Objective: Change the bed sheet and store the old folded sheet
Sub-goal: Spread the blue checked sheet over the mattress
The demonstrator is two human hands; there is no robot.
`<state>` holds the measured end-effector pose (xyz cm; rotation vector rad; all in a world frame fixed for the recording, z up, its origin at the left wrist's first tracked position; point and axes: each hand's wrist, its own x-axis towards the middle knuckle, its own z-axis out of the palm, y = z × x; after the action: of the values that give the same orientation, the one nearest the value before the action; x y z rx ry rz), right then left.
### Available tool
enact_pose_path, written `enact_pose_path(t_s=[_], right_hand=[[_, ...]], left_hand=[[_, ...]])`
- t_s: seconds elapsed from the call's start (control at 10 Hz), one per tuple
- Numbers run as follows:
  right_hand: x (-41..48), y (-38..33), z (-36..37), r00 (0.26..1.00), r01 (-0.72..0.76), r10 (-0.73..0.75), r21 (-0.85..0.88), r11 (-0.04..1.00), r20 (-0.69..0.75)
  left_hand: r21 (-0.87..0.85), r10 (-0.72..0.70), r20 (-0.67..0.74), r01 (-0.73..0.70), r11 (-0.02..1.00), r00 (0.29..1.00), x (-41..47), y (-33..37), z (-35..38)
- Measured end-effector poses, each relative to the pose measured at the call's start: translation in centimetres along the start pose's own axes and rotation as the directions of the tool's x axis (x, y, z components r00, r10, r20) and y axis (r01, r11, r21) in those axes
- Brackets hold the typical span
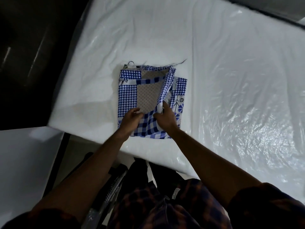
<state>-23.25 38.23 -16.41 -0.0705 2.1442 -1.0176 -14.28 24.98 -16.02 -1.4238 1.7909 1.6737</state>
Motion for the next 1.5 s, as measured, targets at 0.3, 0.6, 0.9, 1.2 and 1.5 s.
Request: enact_pose_path(t_s=[0.3,0.6,0.9,1.2,1.5], right_hand=[[-3.1,-8.5,6.9,0.912,0.343,-0.287,-0.160,0.926,0.294],[-0.5,-3.6,9.6,0.956,-0.263,0.254,0.051,0.963,0.147],[-2.0,2.7,9.7,0.693,-0.648,0.721,0.461,0.607,0.025],[4.8,12.8,14.4,0.562,-0.671,0.819,0.642,0.371,0.114],[0.4,5.2,13.3,0.534,-0.350,0.799,0.787,0.507,-0.277]], left_hand=[[0.076,0.144,-0.191,-0.131,0.988,0.971,1.0,6.0,-7.2],[0.508,0.212,-0.486,0.078,0.858,0.848,4.1,2.9,-21.0],[0.591,0.358,-0.505,0.013,0.806,0.786,9.7,-3.6,-26.2],[0.762,0.429,0.410,-0.560,0.324,0.805,10.2,-7.0,-18.3],[0.800,0.326,0.476,-0.556,0.225,0.817,11.0,-7.9,-14.7]])
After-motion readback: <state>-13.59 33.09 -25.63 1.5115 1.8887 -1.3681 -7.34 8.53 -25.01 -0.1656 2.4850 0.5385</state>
